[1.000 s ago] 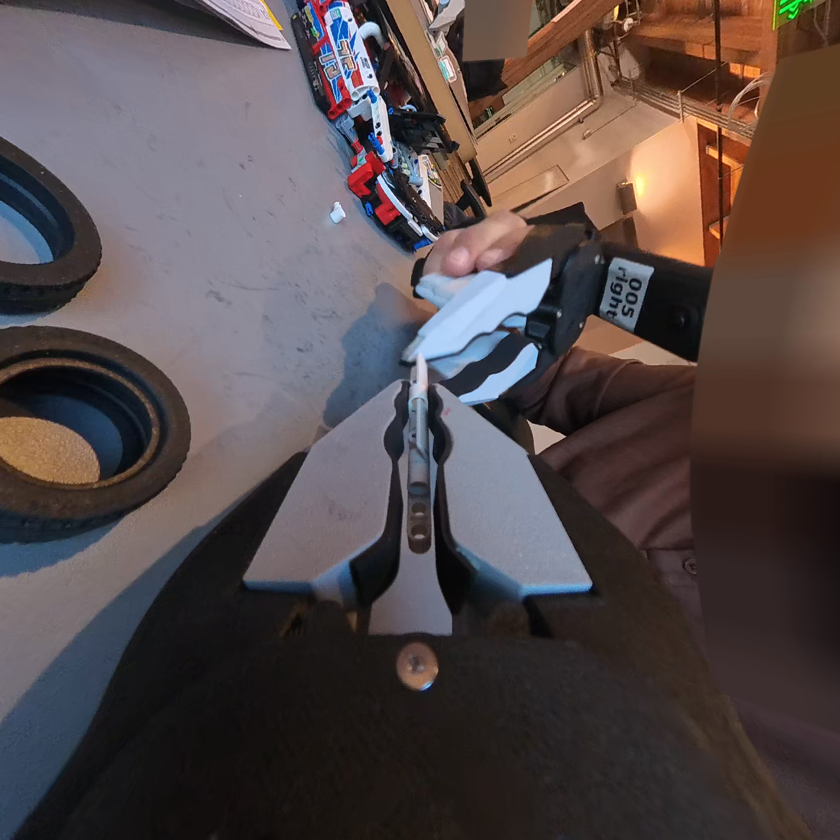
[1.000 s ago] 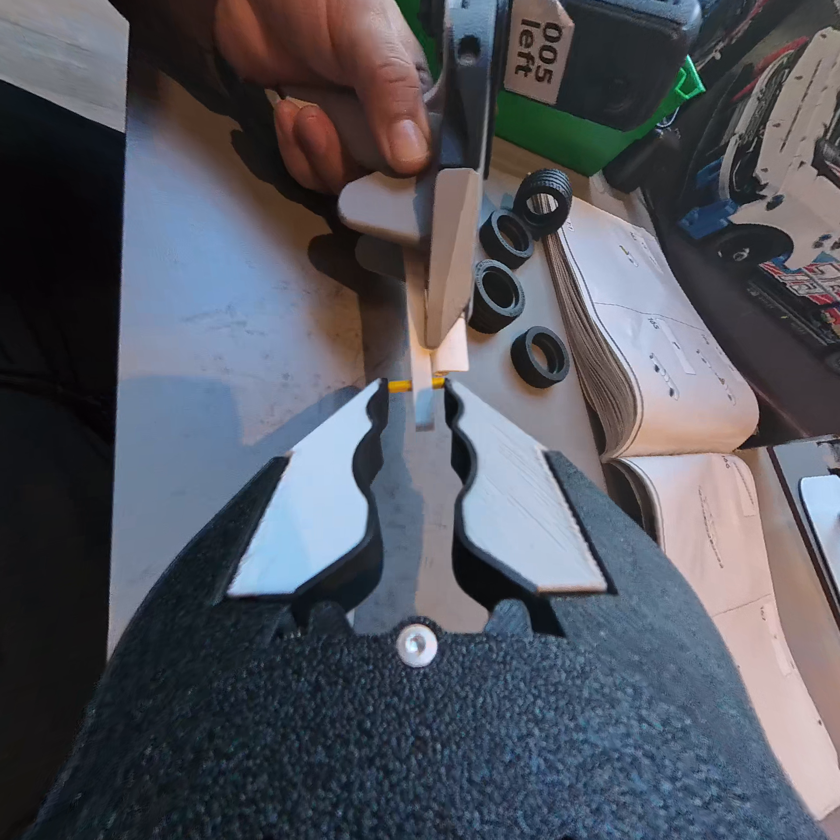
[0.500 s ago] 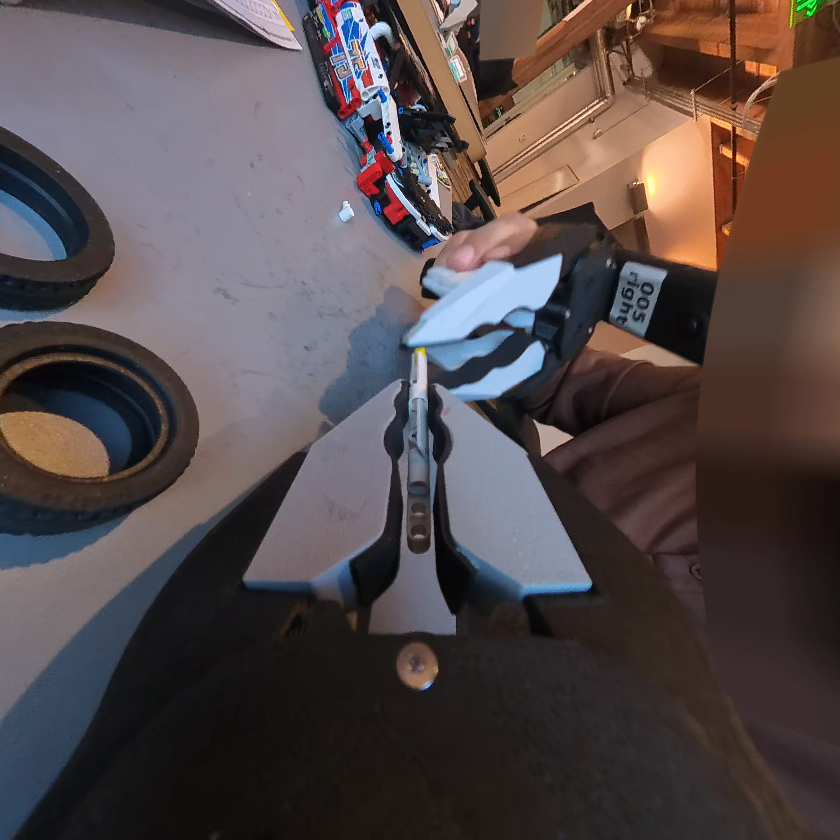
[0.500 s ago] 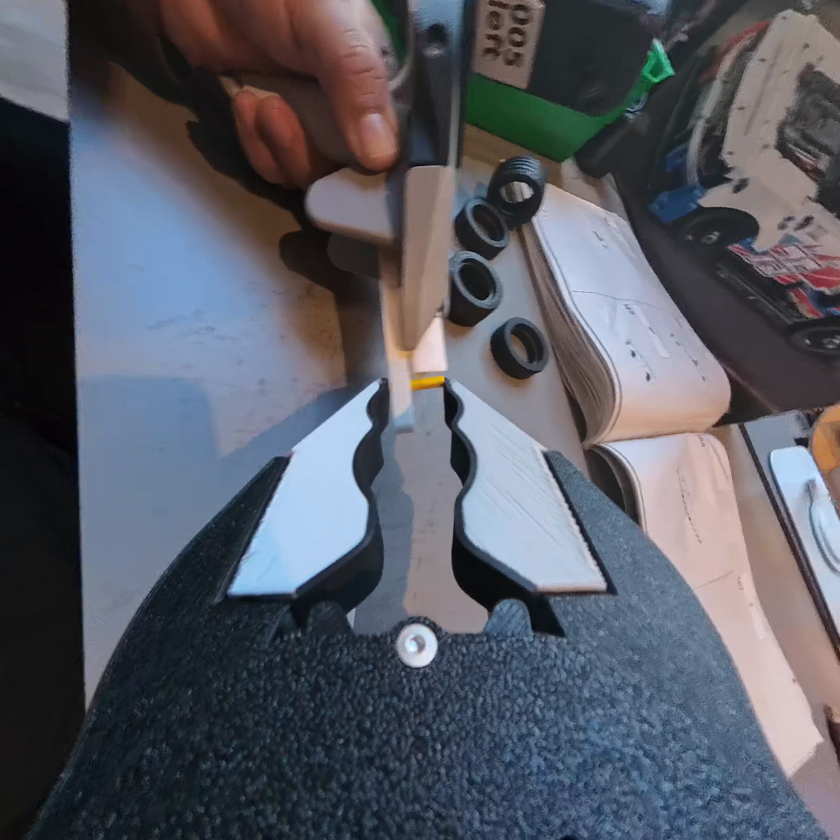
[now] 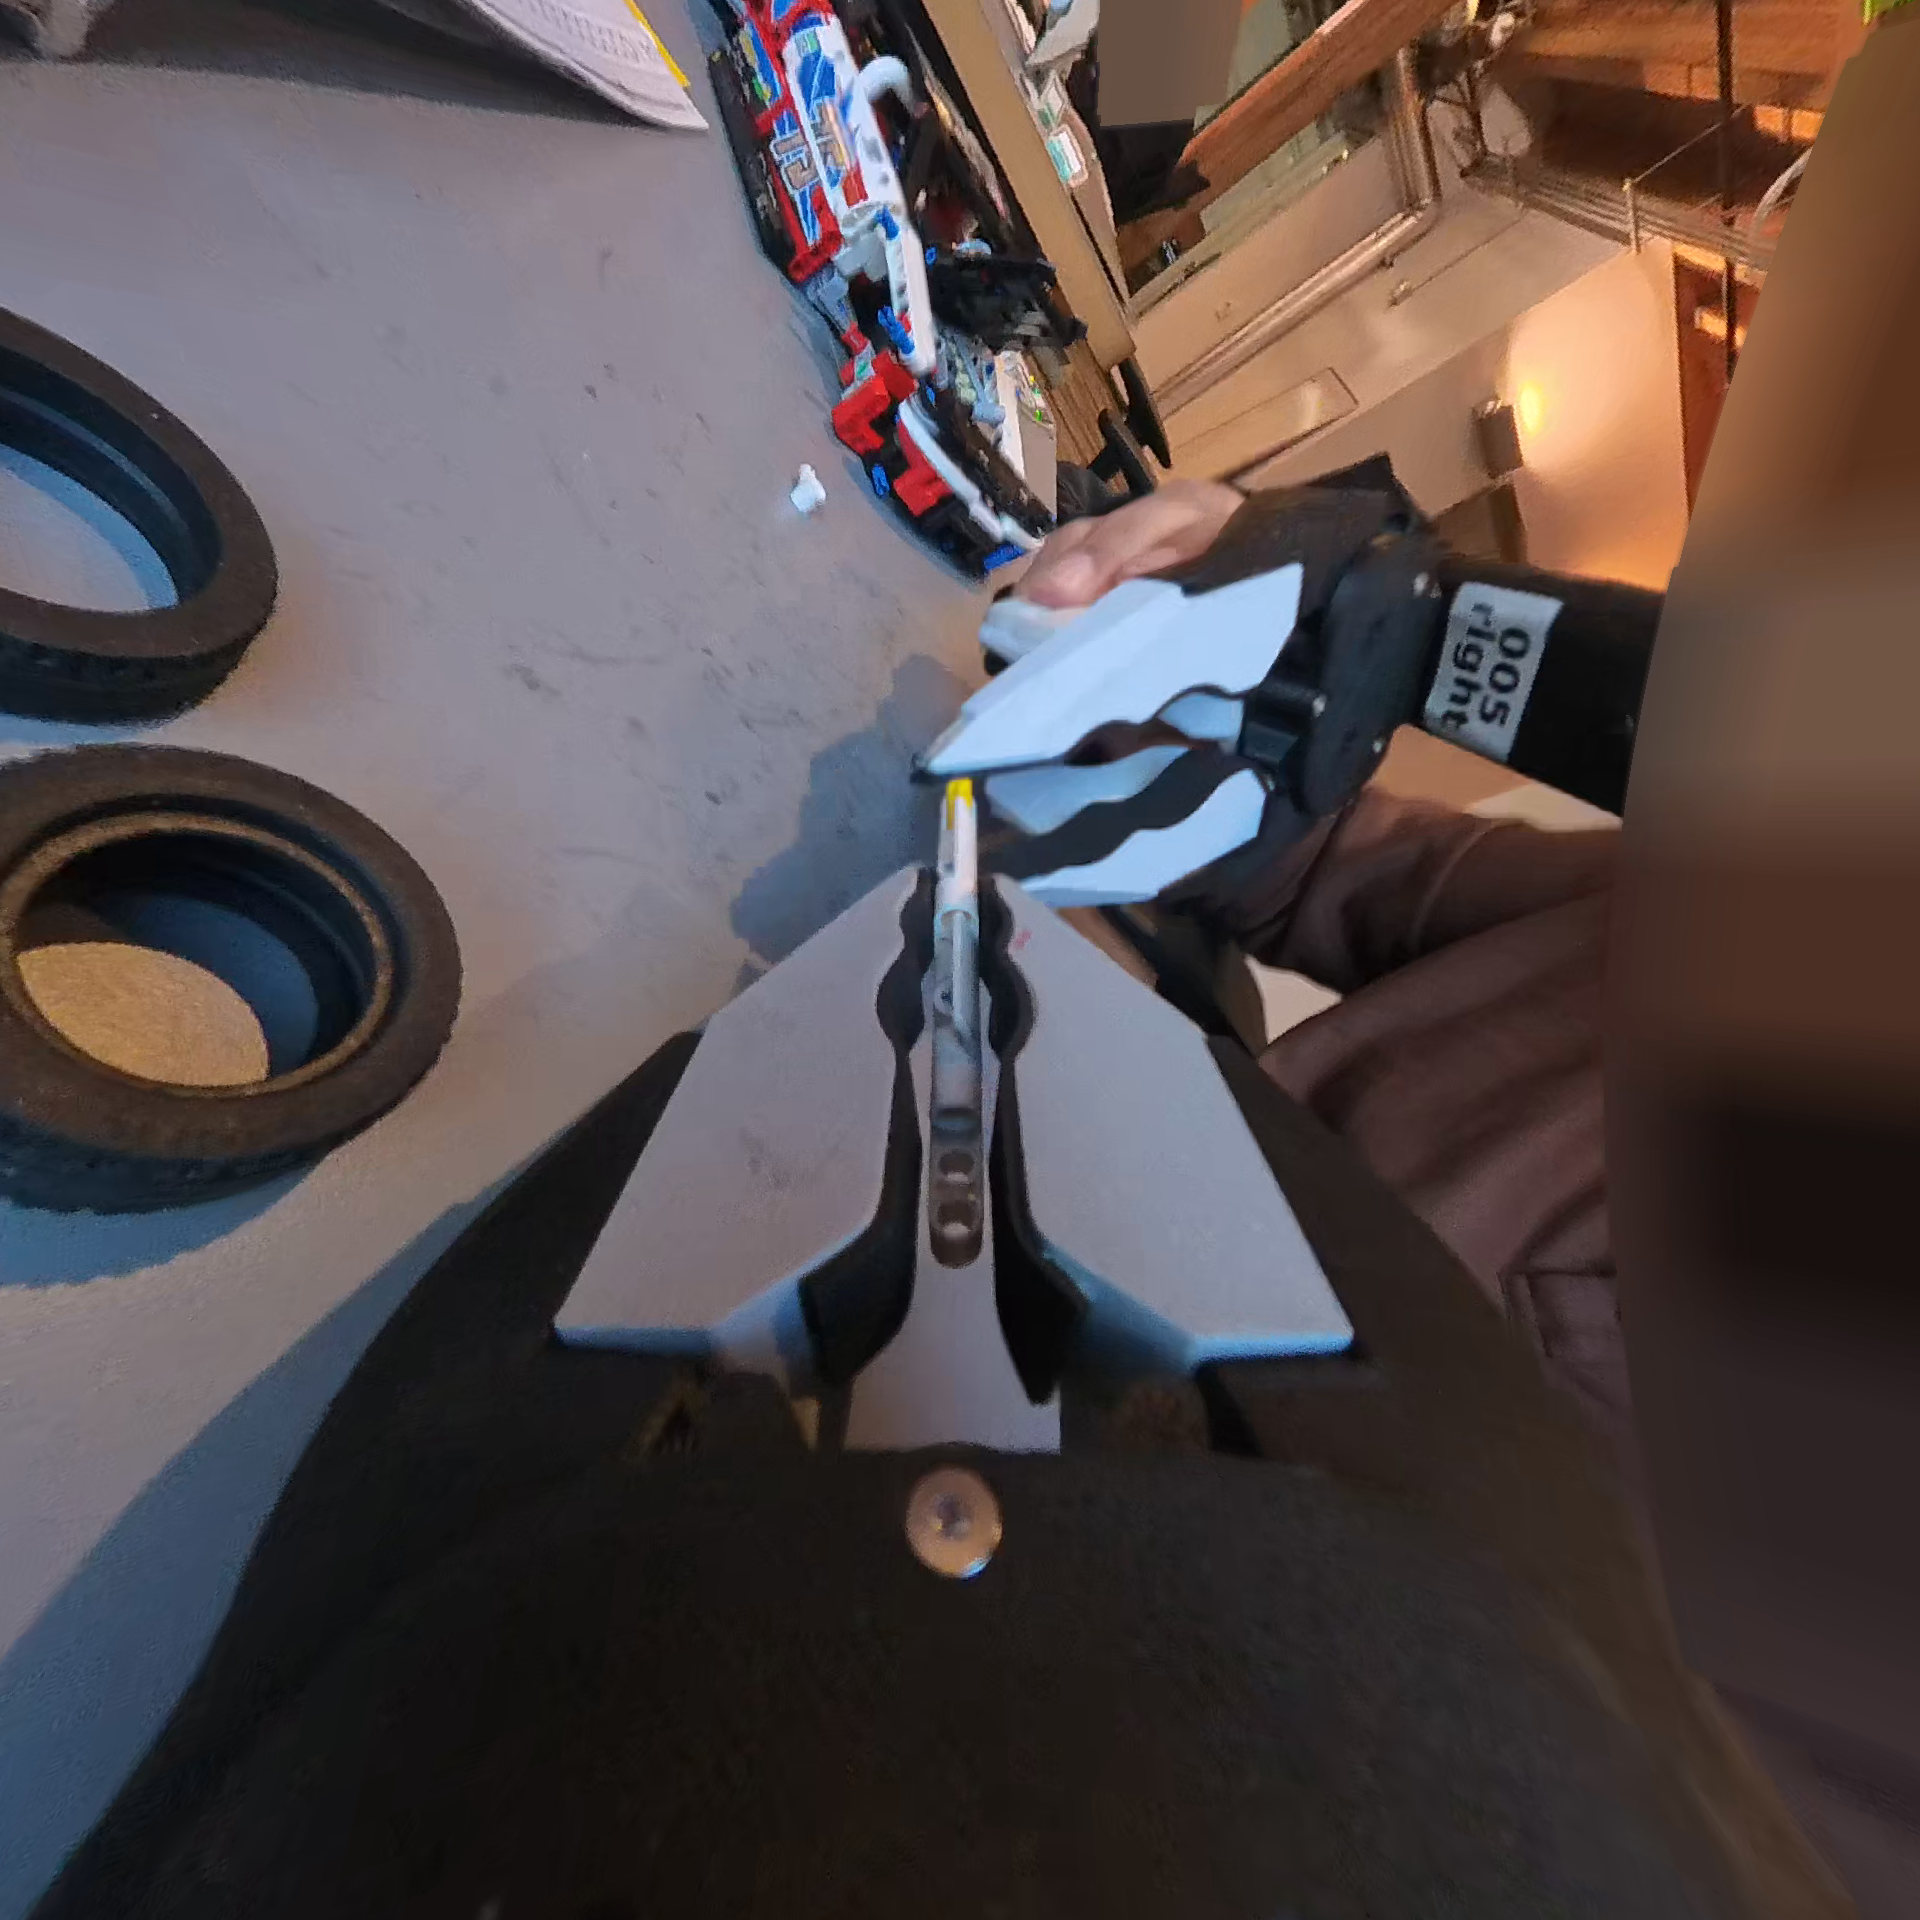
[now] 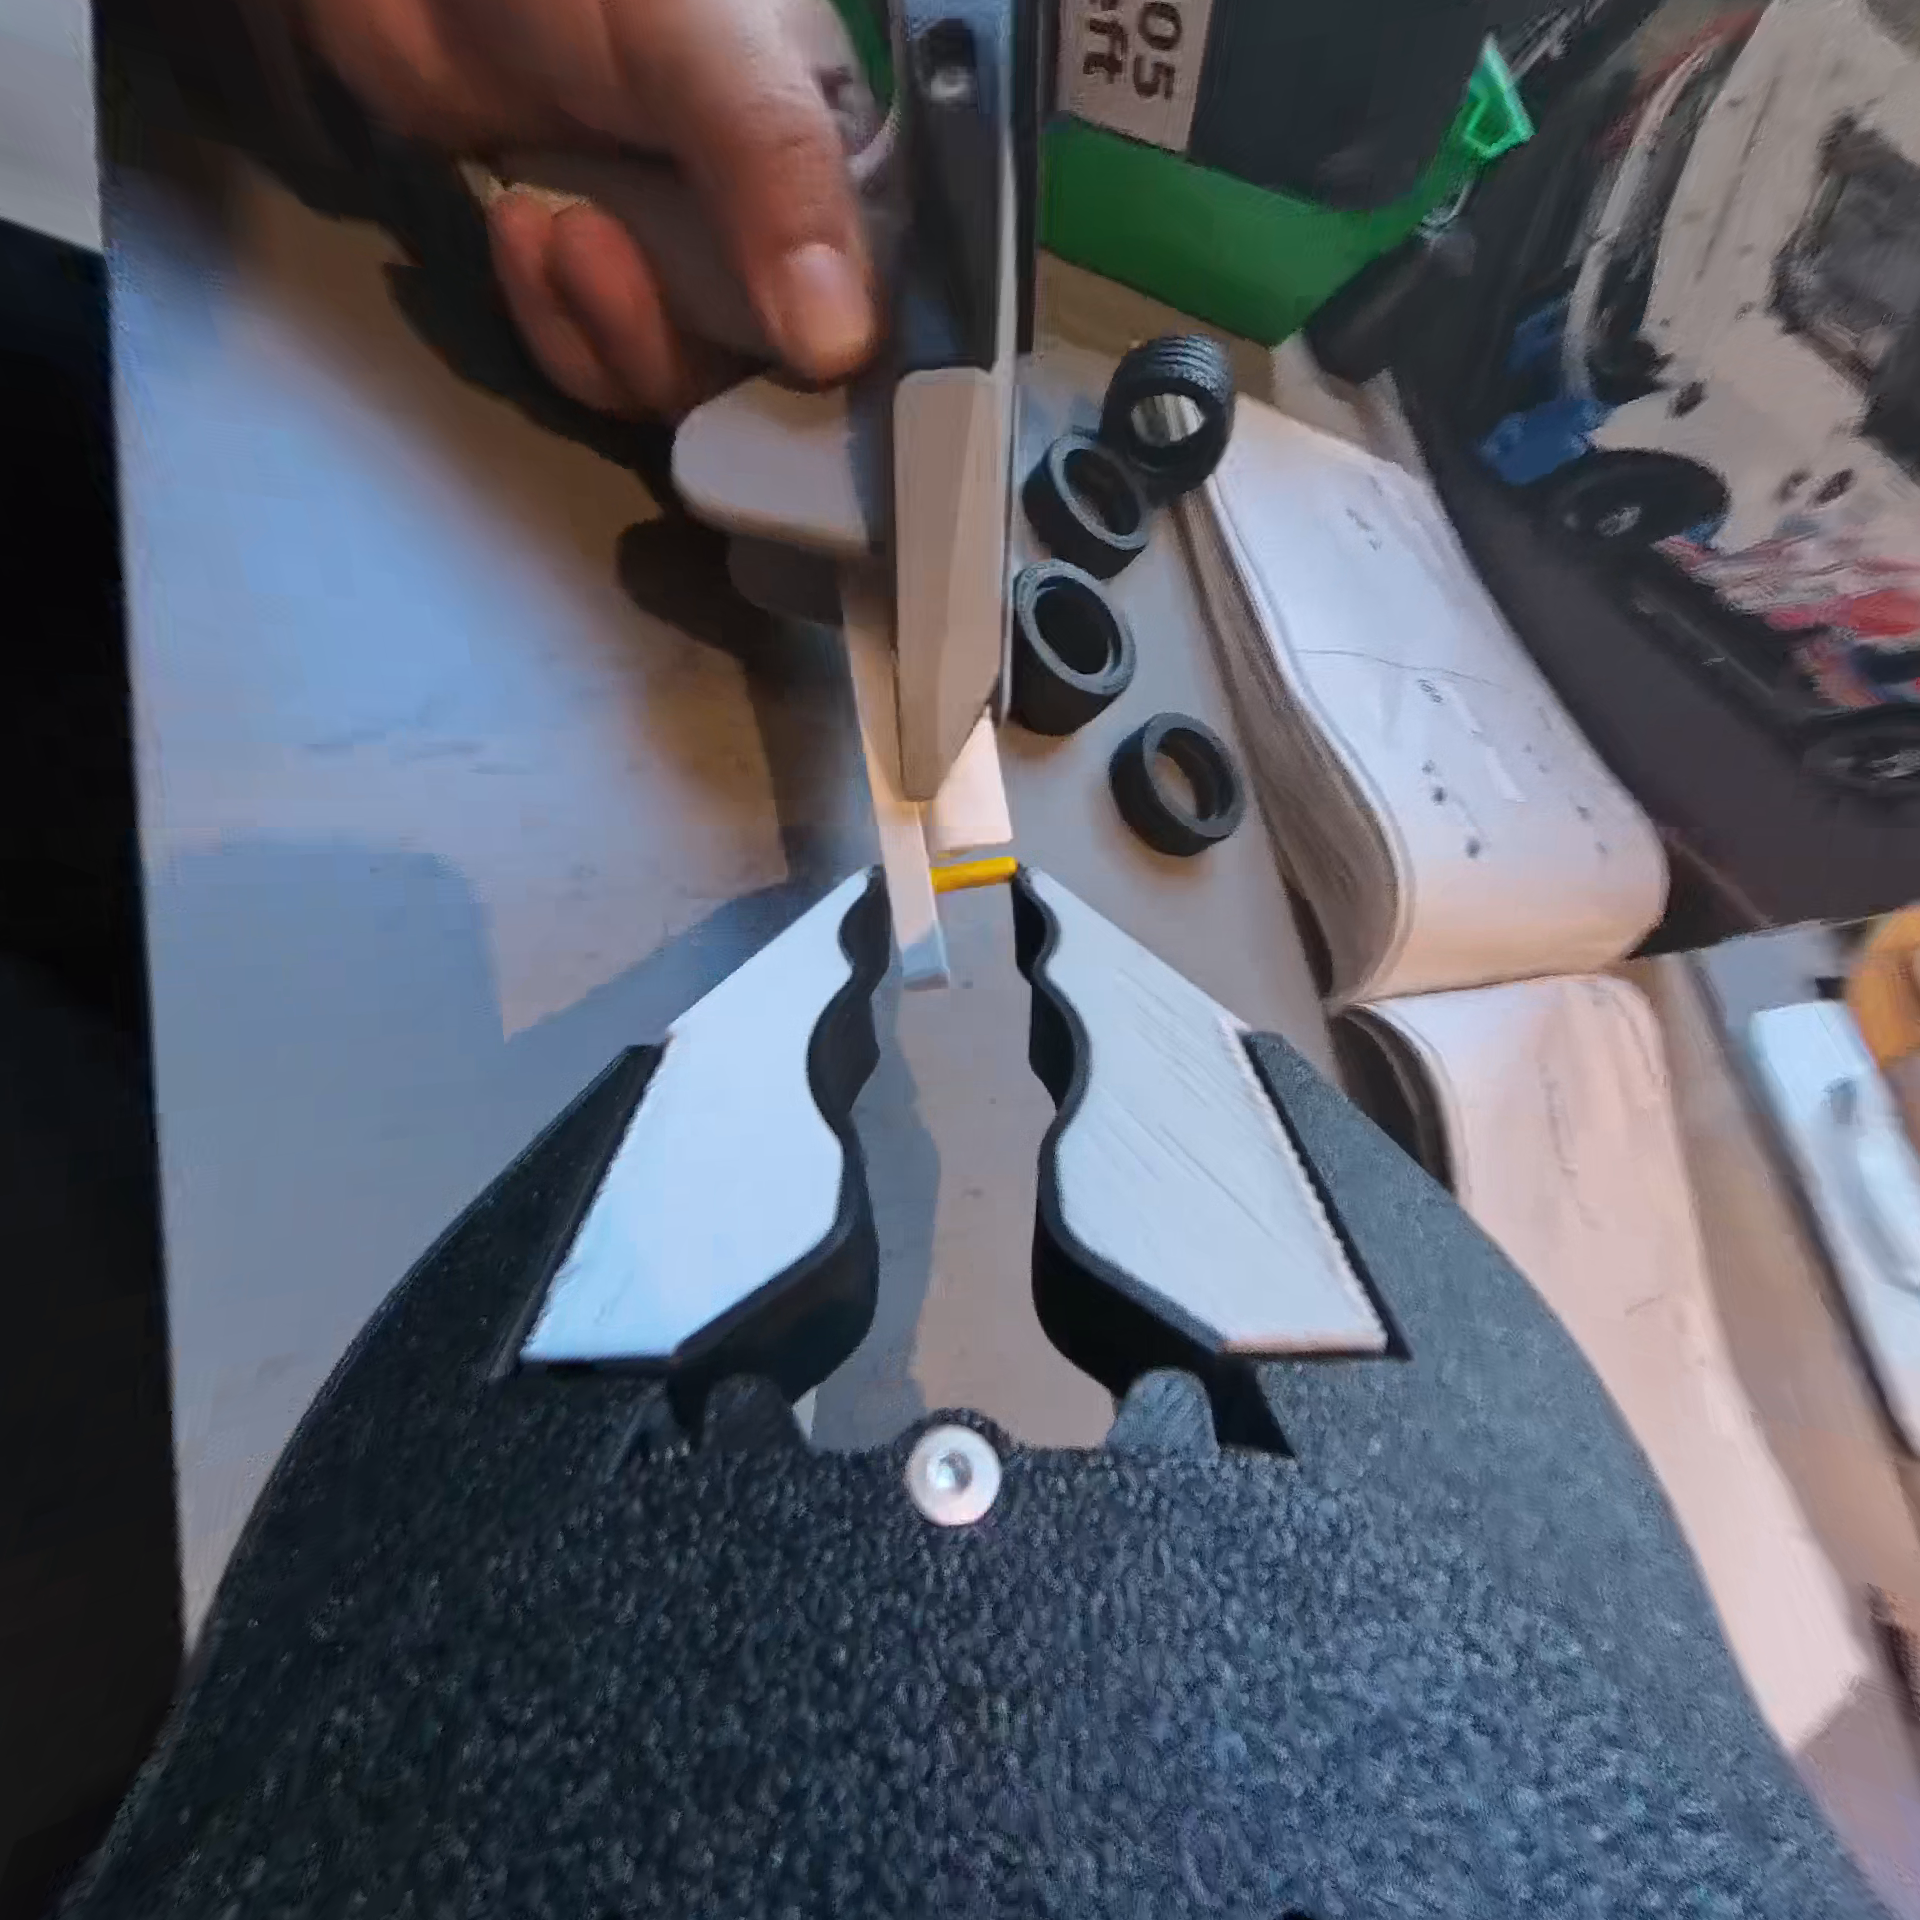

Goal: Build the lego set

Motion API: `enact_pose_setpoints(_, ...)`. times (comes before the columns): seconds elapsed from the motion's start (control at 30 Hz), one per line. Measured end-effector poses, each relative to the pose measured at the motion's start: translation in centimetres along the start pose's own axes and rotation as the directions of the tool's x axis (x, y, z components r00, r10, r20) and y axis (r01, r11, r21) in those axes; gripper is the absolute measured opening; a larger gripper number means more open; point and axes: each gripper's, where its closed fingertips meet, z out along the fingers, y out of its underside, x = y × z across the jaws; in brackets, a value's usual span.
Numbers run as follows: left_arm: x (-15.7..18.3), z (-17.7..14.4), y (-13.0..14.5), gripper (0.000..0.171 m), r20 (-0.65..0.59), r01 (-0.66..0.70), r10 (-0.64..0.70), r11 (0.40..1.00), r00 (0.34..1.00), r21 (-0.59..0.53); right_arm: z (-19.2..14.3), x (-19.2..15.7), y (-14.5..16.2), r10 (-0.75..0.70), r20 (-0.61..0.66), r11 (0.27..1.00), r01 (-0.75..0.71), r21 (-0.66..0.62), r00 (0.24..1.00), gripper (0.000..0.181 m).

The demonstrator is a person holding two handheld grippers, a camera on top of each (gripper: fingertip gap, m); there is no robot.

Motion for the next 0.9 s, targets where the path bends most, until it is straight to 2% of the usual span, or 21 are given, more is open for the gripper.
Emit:
enact_pose_setpoints(0.03, 0.1, -0.2, -0.4, 0.005, -0.007, 0.0, 0.0, 1.0, 1.0, 0.029, 0.0, 0.7, -0.1, 0.053, -0.003, 0.999, -0.053, 0.003, 0.999, 0.023)
enact_pose_setpoints(0.07, 0.2, -0.3, -0.6, 0.005, -0.02, 0.003, -0.002, 0.999, 1.0, 0.038, 0.0, 0.7, -0.3, 0.083, 0.016, 0.997, -0.083, 0.007, 0.996, 0.011)
enact_pose_setpoints(0.13, -0.1, -0.1, 0.1, 0.004, 0.001, 0.003, -0.003, 1.0, 1.0, -0.007, 0.2, -0.4, 0.0, 0.011, 0.025, 1.0, -0.011, -0.012, 1.0, 0.009)
enact_pose_setpoints(0.2, -0.1, 0.1, 0.2, 0.005, 0.026, -0.032, 0.032, 0.999, 0.999, -0.008, 0.1, -0.6, 0.2, -0.052, -0.004, 0.998, 0.052, -0.021, 0.999, 0.008)
enact_pose_setpoints(0.3, -0.1, -0.3, -0.6, 0.005, -0.016, 0.015, -0.015, 0.999, 1.0, 0.029, 0.2, 0.3, -0.2, 0.062, 0.008, 0.998, -0.063, 0.007, 0.998, 0.01)
enact_pose_setpoints(0.43, -0.3, -0.2, -0.5, 0.005, 0.01, 0.003, -0.003, 1.0, 1.0, 0.025, 0.1, 0.2, -0.1, 0.027, -0.011, 1.0, -0.027, 0.005, 1.0, 0.015)
enact_pose_setpoints(0.57, -0.5, -0.3, -0.5, 0.005, 0.047, -0.059, 0.058, 0.998, 0.997, 0.018, -1.2, 1.3, -0.7, 0.266, 0.087, 0.957, -0.274, 0.099, 0.96, 0.012)
enact_pose_setpoints(0.63, -0.2, -0.3, -0.6, 0.005, 0.06, -0.127, 0.126, 0.992, 0.99, 0.019, -1.5, 2.4, -0.6, 0.393, 0.134, 0.906, -0.408, 0.11, 0.91, 0.013)
enact_pose_setpoints(0.7, -0.2, -0.3, -0.7, 0.005, 0.079, -0.162, 0.16, 0.987, 0.984, 0.014, -1.3, 2.1, -0.3, 0.491, 0.229, 0.852, -0.518, 0.077, 0.841, 0.023)
enact_pose_setpoints(0.8, -0.7, -0.3, -0.5, 0.005, 0.121, -0.179, 0.179, 0.984, 0.976, -0.008, -0.5, 1.0, 0.8, 0.529, 0.285, 0.834, -0.552, 0.004, 0.799, 0.022)
enact_pose_setpoints(0.9, -1.6, -1.0, -0.9, 0.004, 0.211, -0.253, 0.251, 0.967, 0.945, -0.021, -0.9, 1.8, 2.1, 0.497, 0.184, 0.863, -0.505, -0.003, 0.848, 0.021)
